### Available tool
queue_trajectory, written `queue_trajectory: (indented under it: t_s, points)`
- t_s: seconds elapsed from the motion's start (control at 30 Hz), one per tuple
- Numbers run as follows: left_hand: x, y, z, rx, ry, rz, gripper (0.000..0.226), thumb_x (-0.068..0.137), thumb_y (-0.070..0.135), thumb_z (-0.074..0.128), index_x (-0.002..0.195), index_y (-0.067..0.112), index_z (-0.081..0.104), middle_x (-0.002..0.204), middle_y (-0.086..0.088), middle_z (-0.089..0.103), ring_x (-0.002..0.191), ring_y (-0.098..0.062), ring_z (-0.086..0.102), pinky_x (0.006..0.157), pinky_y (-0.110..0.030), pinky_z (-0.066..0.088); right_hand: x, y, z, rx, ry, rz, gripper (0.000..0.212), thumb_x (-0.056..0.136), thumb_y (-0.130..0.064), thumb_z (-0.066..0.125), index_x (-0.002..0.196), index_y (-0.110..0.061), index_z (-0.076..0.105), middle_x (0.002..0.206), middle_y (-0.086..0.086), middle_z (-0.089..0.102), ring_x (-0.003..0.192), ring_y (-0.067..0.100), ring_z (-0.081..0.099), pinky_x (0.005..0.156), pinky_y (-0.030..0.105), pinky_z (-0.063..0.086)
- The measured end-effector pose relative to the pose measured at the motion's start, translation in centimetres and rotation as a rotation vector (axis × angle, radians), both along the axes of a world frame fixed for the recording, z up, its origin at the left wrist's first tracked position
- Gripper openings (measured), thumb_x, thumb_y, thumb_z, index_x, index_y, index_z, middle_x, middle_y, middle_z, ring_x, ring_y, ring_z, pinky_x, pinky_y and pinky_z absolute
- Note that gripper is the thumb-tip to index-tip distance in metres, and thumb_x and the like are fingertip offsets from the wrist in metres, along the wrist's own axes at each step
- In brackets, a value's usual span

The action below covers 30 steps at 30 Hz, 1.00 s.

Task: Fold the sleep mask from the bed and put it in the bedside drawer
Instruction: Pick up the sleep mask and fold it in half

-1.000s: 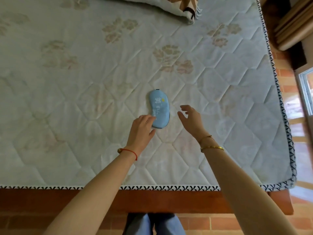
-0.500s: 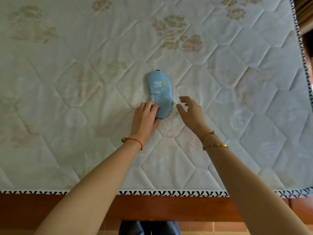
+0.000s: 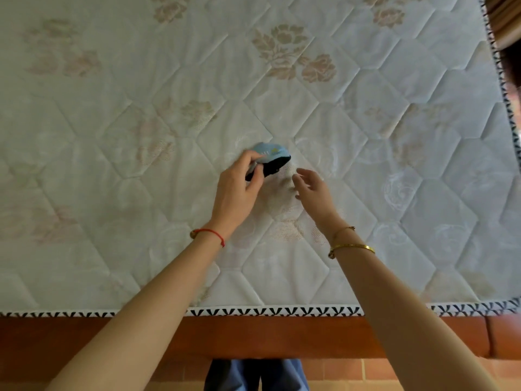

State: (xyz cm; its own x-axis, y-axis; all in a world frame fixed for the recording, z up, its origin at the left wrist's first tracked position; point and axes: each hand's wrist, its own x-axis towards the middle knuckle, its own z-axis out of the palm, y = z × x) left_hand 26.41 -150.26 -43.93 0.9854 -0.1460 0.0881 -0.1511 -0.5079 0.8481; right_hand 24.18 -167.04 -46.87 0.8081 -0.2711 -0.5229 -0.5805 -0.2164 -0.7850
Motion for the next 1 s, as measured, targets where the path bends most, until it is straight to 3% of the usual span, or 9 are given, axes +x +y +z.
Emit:
queue_trajectory:
  t_s: [0.07,0.2,0.3,0.4,0.57,0.67,0.77,0.87,1.0]
  points:
    - [-0.7,0.3,1.4,-0.185,0.124,0.08,0.009,0.094,0.022,0.049,0.094,0.016,0.056,0.069,0.018,0.055,0.061,0.001,0.053,0.058,-0.01,0.04,-0.6,0.9,0.6,0.198,0.05,-0.117,0.046,0.097,-0.032,0.049,0.137,-0.01,0.045,0.13,0.009,0.057,0.11,0.021,0.059,0.095,0.037,0.052]
    - [-2.3,1.9,2.0,-0.782,0.599,0.301,0.018,0.092,0.023,0.052,0.1,0.011,0.063,0.098,-0.008,0.071,0.097,-0.02,0.07,0.076,-0.032,0.059,-2.6,1.9,1.4,0.585,0.101,-0.302,0.043,0.097,-0.034,0.049,0.13,-0.006,0.048,0.129,0.012,0.058,0.115,0.025,0.061,0.097,0.04,0.051]
    - [-3.7,3.2,0.9,-0.971,0.782,0.384,0.026,0.092,0.018,0.052,0.109,0.003,0.064,0.103,-0.012,0.073,0.101,-0.024,0.071,0.079,-0.036,0.059,-4.4,2.0,1.3,0.553,0.041,-0.435,0.031,0.093,-0.024,0.058,0.117,-0.005,0.058,0.117,0.014,0.065,0.11,0.028,0.063,0.086,0.034,0.057]
    - [-5.5,4.2,-1.3,-0.859,0.837,0.463,0.023,0.092,0.018,0.05,0.105,0.004,0.062,0.108,-0.017,0.069,0.094,-0.021,0.073,0.077,-0.034,0.059,-5.9,2.2,0.5,0.254,0.055,-0.431,0.017,0.088,-0.019,0.062,0.101,-0.008,0.062,0.104,0.012,0.065,0.106,0.033,0.063,0.091,0.043,0.054]
    - [-8.7,6.0,-5.1,-0.547,0.874,0.434,0.028,0.093,0.022,0.056,0.116,0.007,0.062,0.115,-0.014,0.069,0.101,-0.021,0.07,0.082,-0.027,0.058,-7.7,2.9,-1.1,-0.046,0.047,-0.223,0.025,0.09,-0.017,0.058,0.113,-0.008,0.058,0.107,0.005,0.064,0.105,0.024,0.062,0.085,0.03,0.05]
    - [-9.2,6.8,-6.3,-0.307,0.79,0.491,0.029,0.086,0.024,0.066,0.112,0.01,0.066,0.106,-0.007,0.071,0.097,-0.019,0.069,0.086,-0.033,0.057,-8.0,3.8,-1.6,-0.224,-0.029,-0.082,0.036,0.092,-0.015,0.052,0.127,-0.008,0.05,0.123,0.007,0.055,0.118,0.024,0.052,0.099,0.033,0.043]
    - [-8.8,7.1,-6.4,-0.157,0.708,0.523,0.034,0.081,0.027,0.072,0.111,0.012,0.068,0.094,0.003,0.071,0.092,-0.014,0.068,0.078,-0.022,0.054,-8.1,5.6,-1.7,-0.628,-0.183,0.161,0.049,0.093,-0.018,0.048,0.14,-0.006,0.039,0.142,0.012,0.043,0.134,0.029,0.033,0.114,0.04,0.027]
    - [-8.3,7.1,-6.2,-0.125,0.688,0.507,0.03,0.081,0.025,0.072,0.107,0.01,0.071,0.097,-0.005,0.074,0.091,-0.019,0.069,0.086,-0.033,0.056,-7.8,8.2,-1.8,-0.685,-0.265,0.482,0.057,0.095,-0.025,0.042,0.149,-0.015,0.026,0.157,0.005,0.026,0.147,0.028,0.012,0.12,0.048,0.011]
    - [-8.3,7.1,-6.0,-0.02,0.613,0.494,0.022,0.083,0.024,0.067,0.1,0.013,0.074,0.079,0.009,0.068,0.071,0.002,0.061,0.062,-0.005,0.045,-8.3,11.3,-3.8,-0.732,-0.258,0.853,0.059,0.099,-0.036,0.032,0.153,-0.022,0.011,0.162,-0.002,0.012,0.149,0.026,0.0,0.119,0.054,0.005]
